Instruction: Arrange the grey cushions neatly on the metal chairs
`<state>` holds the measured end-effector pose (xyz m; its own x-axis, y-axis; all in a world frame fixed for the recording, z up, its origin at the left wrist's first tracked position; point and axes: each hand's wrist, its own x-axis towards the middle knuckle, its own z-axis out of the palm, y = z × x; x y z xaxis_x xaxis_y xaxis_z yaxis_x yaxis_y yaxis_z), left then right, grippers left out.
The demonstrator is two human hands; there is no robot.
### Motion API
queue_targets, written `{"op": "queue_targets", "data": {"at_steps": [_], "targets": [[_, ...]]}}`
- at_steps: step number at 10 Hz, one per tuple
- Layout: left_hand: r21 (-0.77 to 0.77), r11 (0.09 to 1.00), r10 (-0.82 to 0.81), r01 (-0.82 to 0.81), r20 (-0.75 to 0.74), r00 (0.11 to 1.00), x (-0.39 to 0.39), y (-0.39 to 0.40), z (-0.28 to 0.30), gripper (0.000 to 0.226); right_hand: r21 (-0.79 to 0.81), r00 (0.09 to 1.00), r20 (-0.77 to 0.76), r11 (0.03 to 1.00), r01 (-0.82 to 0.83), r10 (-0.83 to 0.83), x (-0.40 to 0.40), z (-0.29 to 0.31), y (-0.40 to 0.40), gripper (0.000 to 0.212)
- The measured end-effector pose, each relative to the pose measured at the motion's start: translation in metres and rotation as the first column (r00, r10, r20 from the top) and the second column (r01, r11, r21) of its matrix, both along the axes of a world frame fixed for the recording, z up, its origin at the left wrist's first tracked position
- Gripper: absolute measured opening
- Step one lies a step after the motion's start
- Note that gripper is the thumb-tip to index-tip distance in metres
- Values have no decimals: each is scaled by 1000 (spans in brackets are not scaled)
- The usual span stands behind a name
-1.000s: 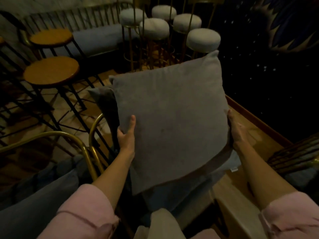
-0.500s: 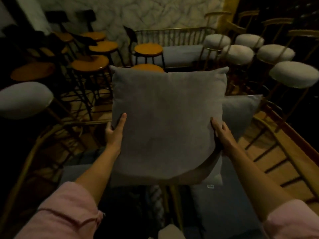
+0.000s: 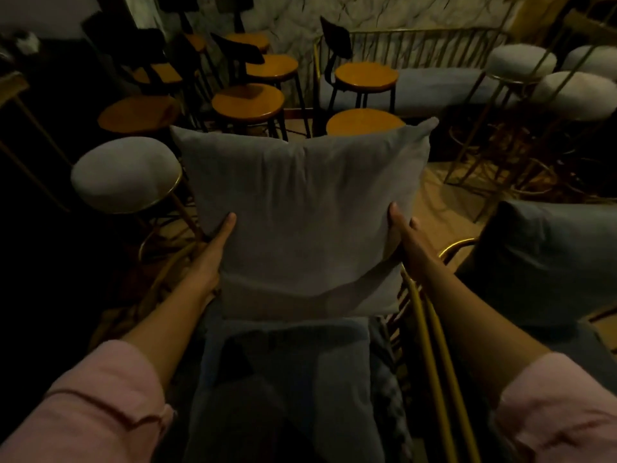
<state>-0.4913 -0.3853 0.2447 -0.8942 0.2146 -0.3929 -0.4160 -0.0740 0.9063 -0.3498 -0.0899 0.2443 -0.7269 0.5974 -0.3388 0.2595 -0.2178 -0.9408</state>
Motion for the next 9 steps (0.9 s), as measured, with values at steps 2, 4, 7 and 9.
{"op": "queue_targets", "data": {"at_steps": [2, 4, 7, 9], "targets": [[-57, 997, 55, -53, 32, 998, -58, -10, -47, 110, -67, 999, 48, 998, 2, 1, -48, -30, -29, 130], [-269, 963, 77, -36, 141, 987, -100, -31, -127, 138, -134, 975, 218, 991, 0, 30, -70, -93, -41, 105], [-387, 922, 54, -22, 72, 996, -104, -31, -180, 137, -83, 904, 426, 997, -2, 37, -56, -141, -53, 76], [-441, 897, -4, -8, -25, 1000, -50, -33, -150, 80, -49, 826, 557, 996, -71, 86, -16, -132, -63, 61]]}}
